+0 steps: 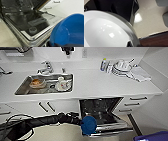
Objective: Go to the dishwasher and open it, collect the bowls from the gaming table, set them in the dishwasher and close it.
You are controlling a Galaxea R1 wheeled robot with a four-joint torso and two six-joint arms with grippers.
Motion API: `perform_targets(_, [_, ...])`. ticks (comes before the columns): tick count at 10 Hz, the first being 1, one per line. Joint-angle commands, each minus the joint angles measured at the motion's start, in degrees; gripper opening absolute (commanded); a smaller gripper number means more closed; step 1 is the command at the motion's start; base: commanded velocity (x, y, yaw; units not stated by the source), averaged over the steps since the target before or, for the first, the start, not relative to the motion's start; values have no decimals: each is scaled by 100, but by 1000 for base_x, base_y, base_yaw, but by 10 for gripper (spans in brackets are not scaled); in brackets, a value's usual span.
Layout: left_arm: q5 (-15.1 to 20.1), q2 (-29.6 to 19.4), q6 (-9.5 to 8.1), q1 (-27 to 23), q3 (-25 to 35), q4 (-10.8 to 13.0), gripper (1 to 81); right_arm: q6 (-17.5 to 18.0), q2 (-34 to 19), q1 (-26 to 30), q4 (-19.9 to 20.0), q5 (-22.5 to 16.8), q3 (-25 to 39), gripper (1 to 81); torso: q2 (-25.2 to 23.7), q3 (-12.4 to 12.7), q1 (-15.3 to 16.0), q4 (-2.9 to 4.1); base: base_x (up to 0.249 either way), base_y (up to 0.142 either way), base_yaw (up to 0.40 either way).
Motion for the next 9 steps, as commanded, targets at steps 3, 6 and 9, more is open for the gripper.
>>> perform_targets(3, [93,760,-115,-932,-447,-20,10,9,-96,-111,-81,-454,66,10,0,0,2,0,0,0,0])
perform_targets(6, [145,909,-229,-1267,-930,24,10,9,-104,-102,-72,-454,57,10,0,0,2,0,0,0,0])
perform_targets(9, [303,751,-238,-1618,-1114,7,10,9,-96,-76,-63,-454,84,10,2,0,2,0,0,0,0])
